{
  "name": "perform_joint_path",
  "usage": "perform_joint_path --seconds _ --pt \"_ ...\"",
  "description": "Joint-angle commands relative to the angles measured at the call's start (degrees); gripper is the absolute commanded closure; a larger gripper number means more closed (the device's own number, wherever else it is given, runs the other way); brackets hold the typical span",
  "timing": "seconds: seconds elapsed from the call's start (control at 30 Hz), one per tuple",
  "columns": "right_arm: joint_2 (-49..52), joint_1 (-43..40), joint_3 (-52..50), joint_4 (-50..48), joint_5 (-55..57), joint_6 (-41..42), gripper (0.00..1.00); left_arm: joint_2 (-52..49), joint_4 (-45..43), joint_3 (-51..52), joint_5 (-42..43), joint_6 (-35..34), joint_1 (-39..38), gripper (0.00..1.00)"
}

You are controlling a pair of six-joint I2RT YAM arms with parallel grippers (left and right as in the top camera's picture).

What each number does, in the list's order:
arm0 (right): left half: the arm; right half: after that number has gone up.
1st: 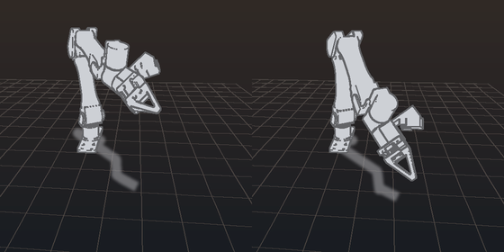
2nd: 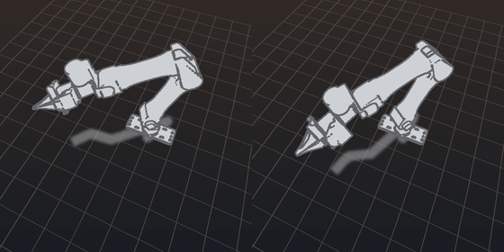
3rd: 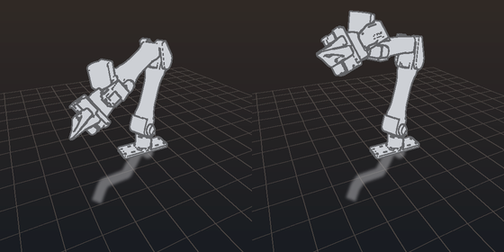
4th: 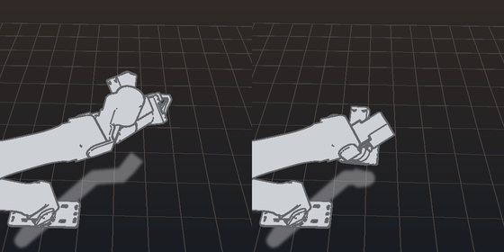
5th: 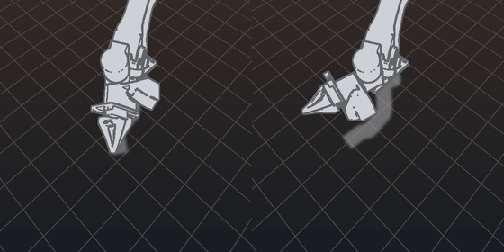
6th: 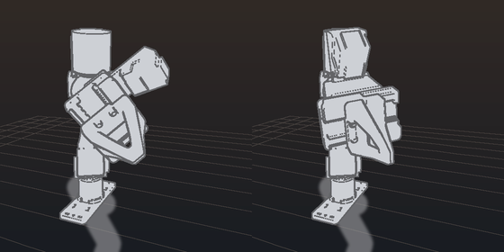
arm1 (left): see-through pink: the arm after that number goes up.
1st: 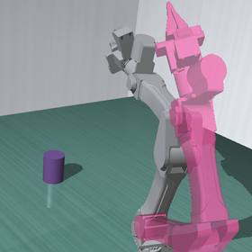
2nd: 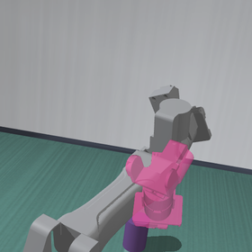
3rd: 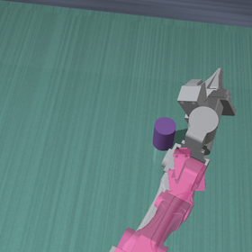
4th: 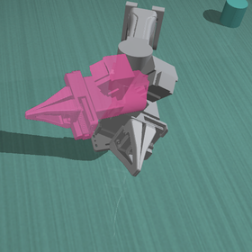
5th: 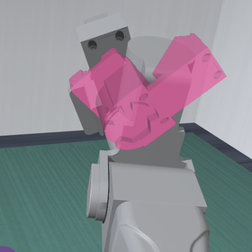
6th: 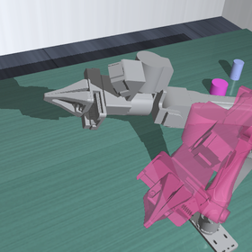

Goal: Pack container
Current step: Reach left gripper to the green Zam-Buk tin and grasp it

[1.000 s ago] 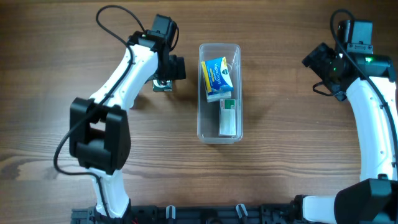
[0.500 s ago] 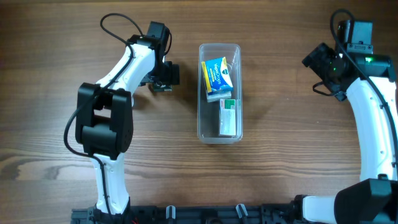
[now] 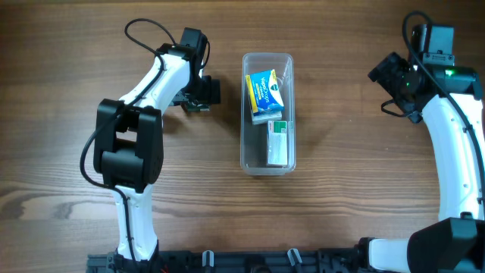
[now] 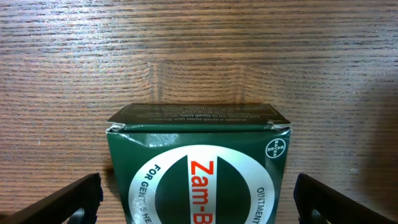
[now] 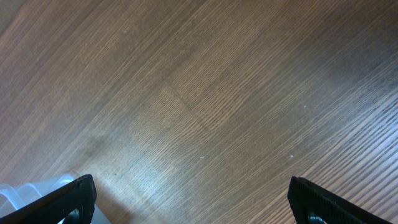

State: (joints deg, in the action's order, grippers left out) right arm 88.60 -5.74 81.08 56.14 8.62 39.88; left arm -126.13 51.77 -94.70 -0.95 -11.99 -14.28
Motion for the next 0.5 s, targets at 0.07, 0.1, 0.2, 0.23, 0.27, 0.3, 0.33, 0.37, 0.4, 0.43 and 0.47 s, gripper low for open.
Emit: perform_joint_path --seconds 0.07,0.1,0.2,0.23,0.27,0.3,0.33,0.37,0.4,0.43,0.47 --pt "-0.33 -0.13 -0.02 0.00 0.35 0.66 0.00 -1.20 0.11 -0.28 0.90 1.07 0.04 0.02" --pt "-0.33 -0.13 -0.02 0.00 0.35 0.63 0.00 -1.20 0.26 -0.13 0.90 1.07 0.04 0.01" --pt "-0.33 -0.13 -0.02 0.00 0.35 0.63 0.00 -1.20 0.48 -0.13 0.92 1.07 0.04 0.00" --pt "-0.33 -0.13 -0.02 0.00 0.35 0.66 0.00 -1.20 0.50 -0.13 0.90 1.05 0.04 0.01" --pt "-0.33 -0.13 -0.02 0.00 0.35 0.63 0.00 -1.20 0.57 -0.13 0.92 0.63 0.04 0.05" --pt "-0.33 -0.13 -0.02 0.00 0.35 0.63 0.00 -1.20 0.55 -0.13 0.92 0.55 0.04 0.09" --pt "-0.33 -0.13 0.00 0.00 0.35 0.63 0.00 -1.20 0.52 -0.13 0.92 0.39 0.04 0.12" --pt "-0.33 -0.13 -0.02 0.00 0.35 0.63 0.00 -1.20 0.50 -0.13 0.92 0.42 0.04 0.19" --pt "-0.33 -0.13 -0.02 0.00 0.35 0.61 0.00 -1.20 0.48 -0.13 0.92 0.44 0.04 0.21" --pt "-0.33 -0.13 -0.02 0.00 0.35 0.61 0.00 -1.20 0.28 -0.13 0.90 0.46 0.04 0.21" --pt "-0.33 -0.13 -0.02 0.00 0.35 0.63 0.00 -1.20 0.07 -0.13 0.90 0.46 0.04 0.21"
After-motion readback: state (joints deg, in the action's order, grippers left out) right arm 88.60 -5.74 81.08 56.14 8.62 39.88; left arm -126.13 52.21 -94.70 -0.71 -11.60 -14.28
